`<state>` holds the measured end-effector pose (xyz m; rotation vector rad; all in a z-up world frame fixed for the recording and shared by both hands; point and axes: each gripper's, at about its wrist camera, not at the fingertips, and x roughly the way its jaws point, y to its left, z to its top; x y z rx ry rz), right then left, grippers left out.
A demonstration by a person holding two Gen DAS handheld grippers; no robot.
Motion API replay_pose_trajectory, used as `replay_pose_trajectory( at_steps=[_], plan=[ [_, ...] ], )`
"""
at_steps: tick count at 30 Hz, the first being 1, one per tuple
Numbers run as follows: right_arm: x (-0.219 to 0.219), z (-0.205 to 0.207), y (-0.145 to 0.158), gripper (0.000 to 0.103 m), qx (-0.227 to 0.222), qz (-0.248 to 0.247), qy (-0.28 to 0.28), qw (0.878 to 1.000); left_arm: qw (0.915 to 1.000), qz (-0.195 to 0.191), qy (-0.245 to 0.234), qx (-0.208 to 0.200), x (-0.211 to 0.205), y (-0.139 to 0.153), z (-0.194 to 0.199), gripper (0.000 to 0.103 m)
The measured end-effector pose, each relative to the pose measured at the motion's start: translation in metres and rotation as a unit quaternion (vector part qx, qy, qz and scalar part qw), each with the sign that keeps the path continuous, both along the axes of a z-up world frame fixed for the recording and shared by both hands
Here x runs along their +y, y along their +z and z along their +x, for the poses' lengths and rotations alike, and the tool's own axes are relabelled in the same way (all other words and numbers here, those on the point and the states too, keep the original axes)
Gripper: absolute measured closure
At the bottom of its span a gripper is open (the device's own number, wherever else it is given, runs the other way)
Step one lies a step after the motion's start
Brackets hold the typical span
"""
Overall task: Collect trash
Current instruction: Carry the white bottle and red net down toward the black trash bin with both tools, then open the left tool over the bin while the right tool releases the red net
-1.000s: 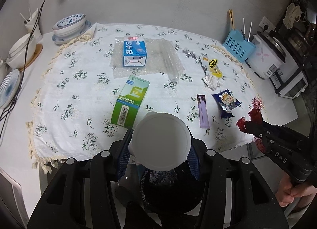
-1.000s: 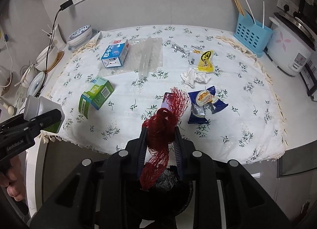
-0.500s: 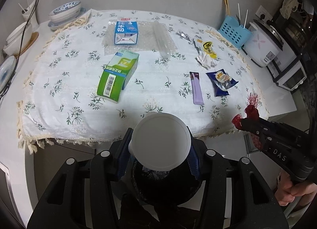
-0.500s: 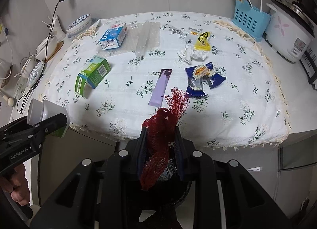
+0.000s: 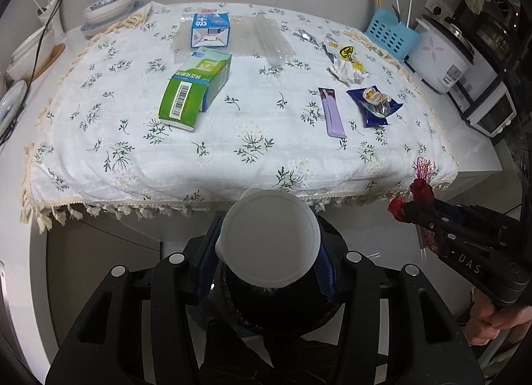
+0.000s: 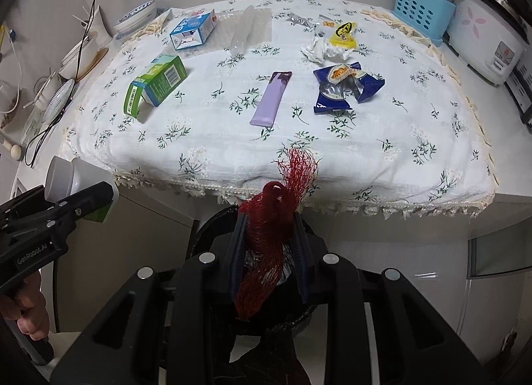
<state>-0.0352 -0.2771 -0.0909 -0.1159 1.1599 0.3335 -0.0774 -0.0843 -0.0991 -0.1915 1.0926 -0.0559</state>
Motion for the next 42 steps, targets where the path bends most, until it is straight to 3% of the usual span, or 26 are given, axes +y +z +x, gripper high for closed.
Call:
replay_pose_trajectory(
  at_steps=[25, 36, 42],
  plan=[
    [-0.017, -0.013, -0.105, 0.079, 0.054, -0.013, -0.006, 0.998, 0.9987, 0.014, -0.012, 0.048, -0.015, -0.097, -0.014, 0.055],
    [-0.031, -0.017, -0.118, 0.079, 0.07, -0.011, -0.016, 0.997, 0.9976, 0.022, -0.045, 0.048, -0.036, -0.122, -0.012, 0.055],
    [-0.051, -0.022, -0.126, 0.079, 0.081, -0.025, -0.037, 0.996, 0.9959, 0.013, -0.059, 0.067, -0.054, -0.142, -0.007, 0.055]
  ],
)
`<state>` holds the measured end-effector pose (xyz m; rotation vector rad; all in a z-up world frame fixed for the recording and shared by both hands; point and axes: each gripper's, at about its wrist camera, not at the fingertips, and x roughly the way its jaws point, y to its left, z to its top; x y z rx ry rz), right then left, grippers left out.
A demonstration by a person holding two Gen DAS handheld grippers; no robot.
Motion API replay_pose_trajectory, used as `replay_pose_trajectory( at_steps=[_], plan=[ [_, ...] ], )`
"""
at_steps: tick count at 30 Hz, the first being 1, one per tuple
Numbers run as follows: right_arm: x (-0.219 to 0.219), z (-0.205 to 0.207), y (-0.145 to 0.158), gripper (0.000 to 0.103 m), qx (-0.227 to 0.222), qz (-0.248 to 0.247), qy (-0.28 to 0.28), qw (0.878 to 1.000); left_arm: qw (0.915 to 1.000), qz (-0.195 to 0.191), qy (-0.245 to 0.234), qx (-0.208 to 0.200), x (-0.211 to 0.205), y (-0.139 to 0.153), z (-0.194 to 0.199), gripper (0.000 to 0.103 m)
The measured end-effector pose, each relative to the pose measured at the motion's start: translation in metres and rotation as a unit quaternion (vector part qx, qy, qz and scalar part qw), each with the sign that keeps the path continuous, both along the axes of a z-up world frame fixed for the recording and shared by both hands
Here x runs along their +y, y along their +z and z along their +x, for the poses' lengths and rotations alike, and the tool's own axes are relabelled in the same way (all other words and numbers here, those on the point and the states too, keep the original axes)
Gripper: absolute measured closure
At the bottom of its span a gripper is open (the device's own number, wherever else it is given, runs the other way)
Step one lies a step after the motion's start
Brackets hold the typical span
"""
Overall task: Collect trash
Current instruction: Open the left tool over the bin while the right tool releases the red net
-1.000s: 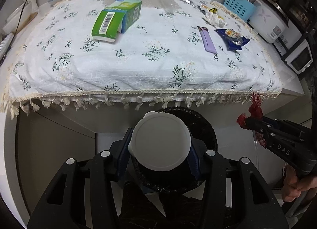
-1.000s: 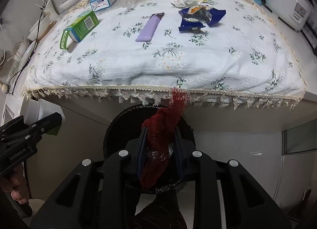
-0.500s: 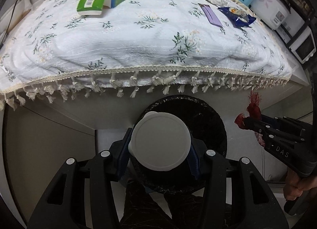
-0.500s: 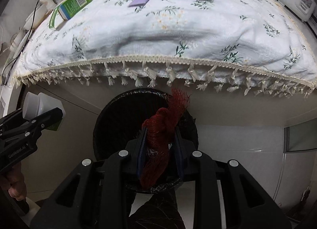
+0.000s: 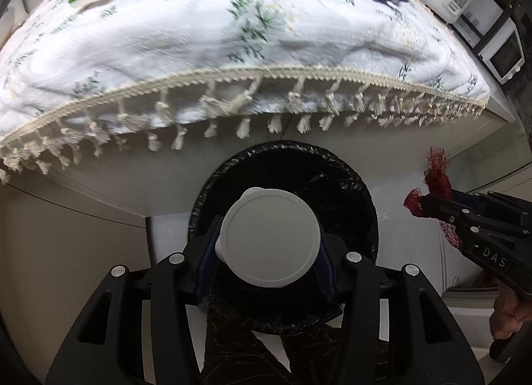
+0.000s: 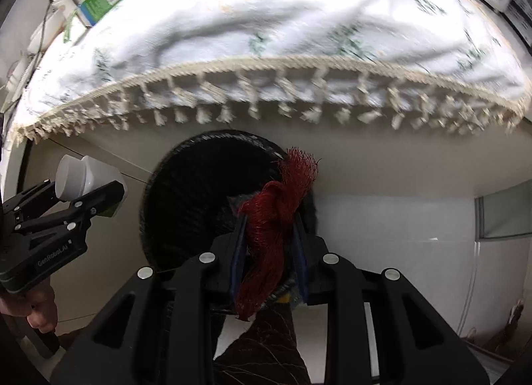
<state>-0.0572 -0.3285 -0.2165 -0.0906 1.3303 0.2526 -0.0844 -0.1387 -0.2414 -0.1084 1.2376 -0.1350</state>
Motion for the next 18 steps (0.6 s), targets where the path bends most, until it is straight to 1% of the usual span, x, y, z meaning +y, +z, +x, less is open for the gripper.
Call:
replay_pose_trajectory(
  at_steps=[5, 10, 13, 15, 17, 18],
  plan=[
    [-0.018, -0.004, 0.001, 0.079, 0.0, -0.003, -0.016, 1.0, 0.9997, -0.002, -0.023, 0.004, -0.024, -0.008, 0.007, 0.055],
    [-0.033, -0.008, 0.003, 0.079, 0.001, -0.007, -0.031, 0.999, 0.9989, -0.006, -0.047, 0.002, -0.048, -0.01, 0.011, 0.054],
    [-0.039, -0.007, 0.003, 0.079, 0.0, -0.008, -0.035, 0.999, 0.9983, -0.01, -0.057, -0.001, -0.056, -0.01, 0.013, 0.053],
    [-0.039, -0.007, 0.003, 0.079, 0.0, -0.007, -0.036, 0.999, 0.9982, -0.011, -0.058, -0.007, -0.058, -0.006, 0.014, 0.05],
    [-0.035, -0.005, 0.002, 0.078, 0.0, -0.005, -0.034, 0.999, 0.9986, -0.011, -0.05, -0.012, -0.056, -0.001, 0.015, 0.035],
    [-0.033, -0.004, 0.001, 0.078, 0.0, -0.004, -0.033, 0.999, 0.9989, -0.014, -0.043, -0.015, -0.052, 0.002, 0.015, 0.034]
  ],
)
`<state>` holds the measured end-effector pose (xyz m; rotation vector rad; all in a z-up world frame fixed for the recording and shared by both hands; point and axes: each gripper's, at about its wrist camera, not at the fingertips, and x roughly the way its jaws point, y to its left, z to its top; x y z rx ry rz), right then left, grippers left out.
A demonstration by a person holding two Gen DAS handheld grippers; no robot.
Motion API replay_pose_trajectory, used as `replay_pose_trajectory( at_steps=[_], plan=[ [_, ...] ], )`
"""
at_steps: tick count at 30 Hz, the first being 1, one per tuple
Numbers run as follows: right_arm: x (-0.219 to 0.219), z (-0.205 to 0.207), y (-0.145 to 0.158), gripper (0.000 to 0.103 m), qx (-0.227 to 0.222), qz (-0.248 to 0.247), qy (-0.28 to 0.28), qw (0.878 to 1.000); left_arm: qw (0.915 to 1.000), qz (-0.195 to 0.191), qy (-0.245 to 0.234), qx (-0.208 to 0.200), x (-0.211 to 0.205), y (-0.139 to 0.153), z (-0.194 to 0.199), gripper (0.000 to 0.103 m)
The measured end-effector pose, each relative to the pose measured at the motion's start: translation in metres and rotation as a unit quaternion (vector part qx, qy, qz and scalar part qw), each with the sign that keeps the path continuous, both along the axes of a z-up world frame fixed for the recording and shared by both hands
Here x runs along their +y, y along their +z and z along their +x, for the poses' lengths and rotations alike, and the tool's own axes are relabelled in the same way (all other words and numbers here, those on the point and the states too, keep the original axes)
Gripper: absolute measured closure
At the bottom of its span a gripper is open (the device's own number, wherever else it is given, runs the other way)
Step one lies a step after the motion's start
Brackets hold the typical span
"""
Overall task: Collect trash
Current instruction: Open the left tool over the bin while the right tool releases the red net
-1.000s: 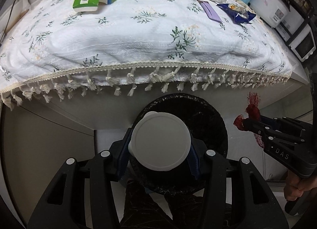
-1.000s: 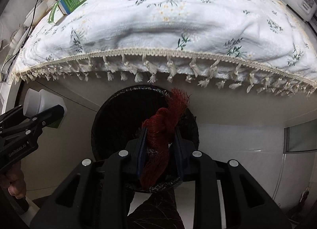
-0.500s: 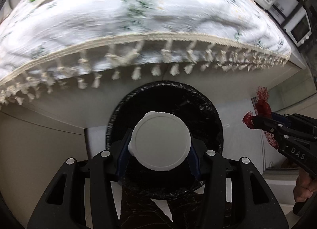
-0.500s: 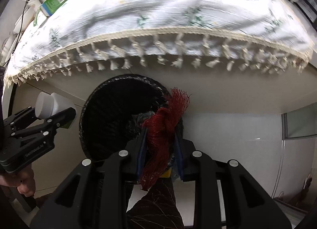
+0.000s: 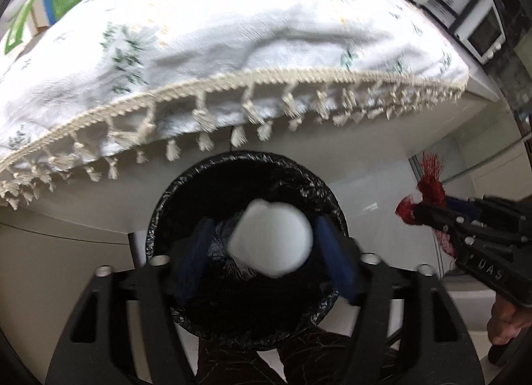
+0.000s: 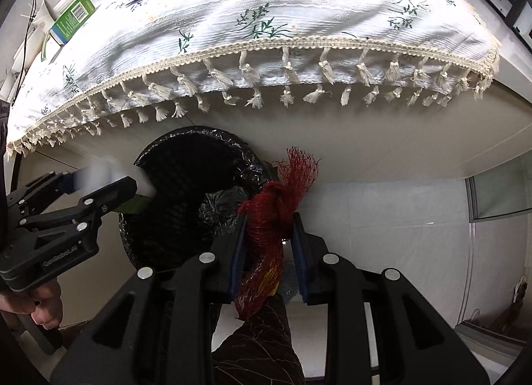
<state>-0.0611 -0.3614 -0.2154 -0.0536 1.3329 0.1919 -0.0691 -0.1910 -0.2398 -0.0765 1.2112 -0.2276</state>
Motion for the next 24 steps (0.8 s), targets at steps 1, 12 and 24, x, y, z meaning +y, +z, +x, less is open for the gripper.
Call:
replay_pose_trajectory(
  at_steps=[1, 12, 24],
  plan=[
    [0.002, 0.0, 0.0, 0.078, 0.0, 0.001, 0.002, 1.0, 1.0, -0.005, 0.004, 0.0, 0.003, 0.001, 0.0, 0.033],
    [0.036, 0.006, -0.006, 0.078, 0.01, 0.014, 0.04, 0.999, 0.9974, -0.005, 0.071, -0.013, 0.048, 0.013, -0.011, 0.008],
    [0.086, 0.01, -0.019, 0.077, 0.026, 0.022, 0.082, 0.996, 0.9933, 0.002, 0.115, -0.014, 0.096, 0.021, -0.027, 0.006]
  ],
)
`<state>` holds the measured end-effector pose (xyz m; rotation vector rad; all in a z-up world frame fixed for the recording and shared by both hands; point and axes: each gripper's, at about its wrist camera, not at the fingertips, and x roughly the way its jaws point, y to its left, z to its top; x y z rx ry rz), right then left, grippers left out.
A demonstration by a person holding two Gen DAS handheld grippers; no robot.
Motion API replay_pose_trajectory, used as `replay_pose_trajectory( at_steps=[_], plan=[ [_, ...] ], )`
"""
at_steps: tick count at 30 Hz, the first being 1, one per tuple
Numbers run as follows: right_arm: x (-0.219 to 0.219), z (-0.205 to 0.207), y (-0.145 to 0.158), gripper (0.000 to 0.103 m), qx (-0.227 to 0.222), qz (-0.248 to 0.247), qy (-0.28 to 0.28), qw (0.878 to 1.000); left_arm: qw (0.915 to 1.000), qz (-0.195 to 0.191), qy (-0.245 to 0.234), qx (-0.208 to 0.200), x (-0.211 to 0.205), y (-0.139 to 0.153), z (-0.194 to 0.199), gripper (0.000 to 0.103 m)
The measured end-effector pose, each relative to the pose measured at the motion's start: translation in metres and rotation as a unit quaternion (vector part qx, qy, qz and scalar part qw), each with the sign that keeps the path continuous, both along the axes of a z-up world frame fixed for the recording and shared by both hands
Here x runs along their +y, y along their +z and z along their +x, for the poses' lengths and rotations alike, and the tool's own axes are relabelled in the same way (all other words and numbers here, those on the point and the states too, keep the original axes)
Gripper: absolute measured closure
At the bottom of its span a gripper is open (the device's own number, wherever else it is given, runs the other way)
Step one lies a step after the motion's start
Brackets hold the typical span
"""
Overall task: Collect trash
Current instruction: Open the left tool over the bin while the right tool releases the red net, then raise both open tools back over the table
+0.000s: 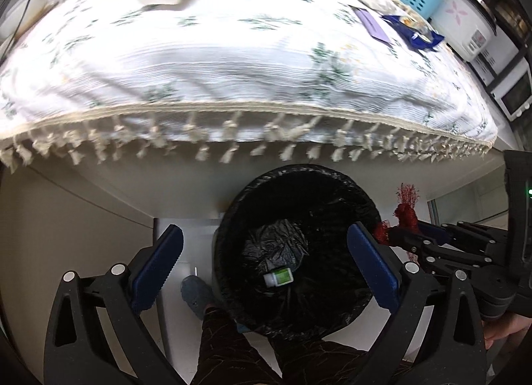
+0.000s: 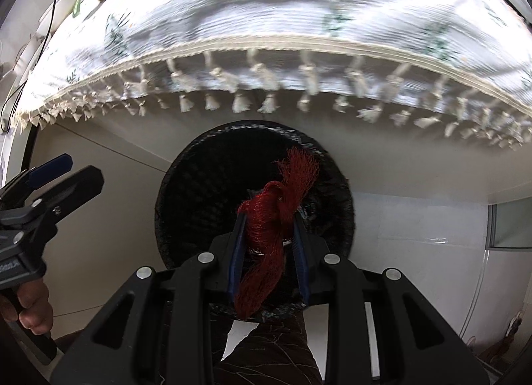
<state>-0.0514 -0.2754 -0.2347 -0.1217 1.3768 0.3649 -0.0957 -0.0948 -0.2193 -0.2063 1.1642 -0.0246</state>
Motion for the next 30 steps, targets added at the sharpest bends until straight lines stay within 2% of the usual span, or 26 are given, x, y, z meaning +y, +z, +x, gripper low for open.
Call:
replay_pose_trajectory(
  at_steps=[5, 9, 17, 26, 28, 30],
  plan=[
    [0.02, 0.003, -0.003, 0.077, -0.001, -0.002, 0.016, 1.0, 0.9999, 0.01, 0.01, 0.0, 0.018, 0.005, -0.007, 0.006],
    [0.032, 0.004, -0.008, 0.076, 0.003, 0.001, 0.02, 1.0, 0.9997, 0.002, 0.025, 0.002, 0.032, 0.006, -0.014, 0.006],
    [0.044, 0.003, -0.012, 0.067, 0.008, -0.001, 0.025, 1.0, 0.9994, 0.007, 0.032, 0.008, 0.043, 0.002, -0.02, 0.006],
    [0.037, 0.007, -0.015, 0.04, 0.005, 0.0, 0.013, 1.0, 0.9994, 0.005, 0.032, 0.013, 0.047, -0.002, -0.017, 0.006],
    [0.034, 0.007, -0.014, 0.032, 0.003, 0.0, 0.009, 1.0, 0.9995, 0.005, 0.029, 0.014, 0.045, -0.002, -0.015, 0.006],
    [0.031, 0.008, -0.014, 0.03, 0.002, -0.002, 0.007, 1.0, 0.9995, 0.007, 0.027, 0.015, 0.042, -0.003, -0.014, 0.006]
  ],
)
